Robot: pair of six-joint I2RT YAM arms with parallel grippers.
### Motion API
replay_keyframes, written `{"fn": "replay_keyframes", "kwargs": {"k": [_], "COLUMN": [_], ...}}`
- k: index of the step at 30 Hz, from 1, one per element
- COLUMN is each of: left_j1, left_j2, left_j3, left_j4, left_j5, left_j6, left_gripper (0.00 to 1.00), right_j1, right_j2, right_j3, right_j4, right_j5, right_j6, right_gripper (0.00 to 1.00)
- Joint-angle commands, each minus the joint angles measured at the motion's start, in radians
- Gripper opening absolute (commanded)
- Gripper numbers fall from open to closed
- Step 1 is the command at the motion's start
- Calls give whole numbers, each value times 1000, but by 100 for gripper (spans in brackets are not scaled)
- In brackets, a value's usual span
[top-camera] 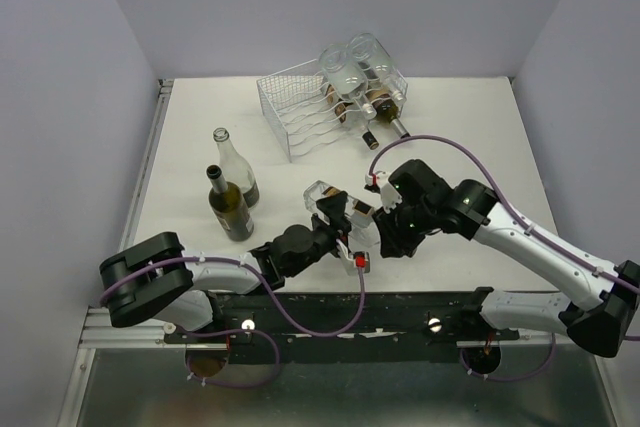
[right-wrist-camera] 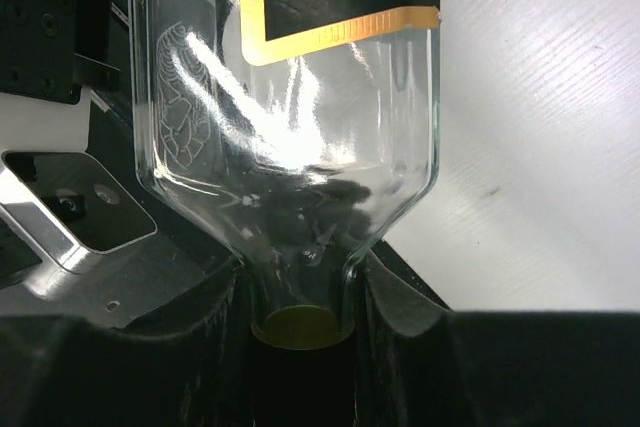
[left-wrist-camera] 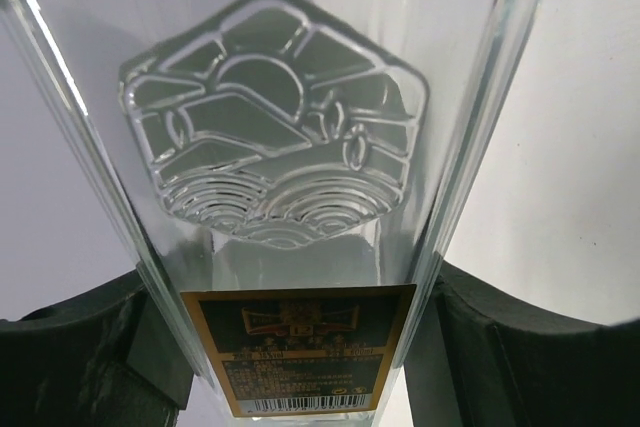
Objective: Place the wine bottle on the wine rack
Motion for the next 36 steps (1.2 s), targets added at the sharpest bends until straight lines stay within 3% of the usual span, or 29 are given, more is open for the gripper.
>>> {"fn": "replay_keyframes", "kwargs": {"k": [1, 9, 10, 11, 14, 17, 23, 31, 33, 36], "left_j1": [0, 0, -1, 0, -3, -4, -29, -73, -90, -95], "left_j2": [-34, -64, -66, -67, -75, -90, -150, -282, -349, -461], "left_j3": [108, 88, 89, 91, 82, 57, -10, -43, -24, 141], "left_j4": [217, 215, 215, 209, 194, 200, 114, -39, -90, -494], "left_j5": [-43, -31, -39, -43, -43, -25, 32, -28, -107, -201], "left_j6": [-57, -117, -125, -134, -157, -185, -168, -270, -396, -693], "left_gripper": [0, 0, 5, 15, 65, 99, 99, 99, 99, 99], "right_j1": [7, 7, 7, 7, 7, 7, 7, 7, 7, 9], "right_j2": [34, 25, 17, 11, -12, -25, -56, -49, -36, -9], "right_j3": [-22, -28, -29, -29, -26, -26, -22, -26, -43, -78], "right_j4": [14, 69, 75, 83, 106, 120, 154, 212, 250, 328], "right_j5": [-7, 44, 55, 67, 96, 134, 234, 345, 360, 403], "right_j6": [27, 55, 55, 60, 66, 80, 124, 170, 169, 164], "right_gripper": [1, 1, 1, 1, 1, 1, 1, 0, 0, 0]}}
